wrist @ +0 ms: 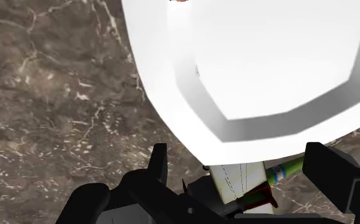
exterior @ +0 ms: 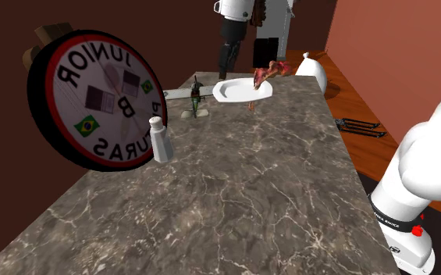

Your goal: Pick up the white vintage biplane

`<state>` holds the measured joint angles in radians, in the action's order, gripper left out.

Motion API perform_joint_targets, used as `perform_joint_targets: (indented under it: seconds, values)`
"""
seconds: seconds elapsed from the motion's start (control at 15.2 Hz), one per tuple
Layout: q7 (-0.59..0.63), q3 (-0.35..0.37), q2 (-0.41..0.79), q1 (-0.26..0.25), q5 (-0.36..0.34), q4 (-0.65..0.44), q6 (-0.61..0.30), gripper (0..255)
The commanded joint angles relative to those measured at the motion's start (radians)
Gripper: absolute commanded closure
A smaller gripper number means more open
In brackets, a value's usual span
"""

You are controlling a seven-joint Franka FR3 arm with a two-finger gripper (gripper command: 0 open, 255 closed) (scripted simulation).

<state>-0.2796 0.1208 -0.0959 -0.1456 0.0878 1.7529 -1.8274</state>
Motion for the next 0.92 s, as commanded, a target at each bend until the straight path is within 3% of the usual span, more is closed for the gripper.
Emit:
perform_joint_targets:
  seconds: [0.0, 0.26, 0.86]
  values:
    - [-0.009, 0.018, 0.069, -0.017, -0.002, -0.074, 0.004, 0]
    - [-0.028, 0.045, 0.196, -0.046, -0.013, -0.231, 0.034, 0]
    - [-0.038, 0.045, 0.181, -0.045, -0.008, -0.11, -0.072, 0]
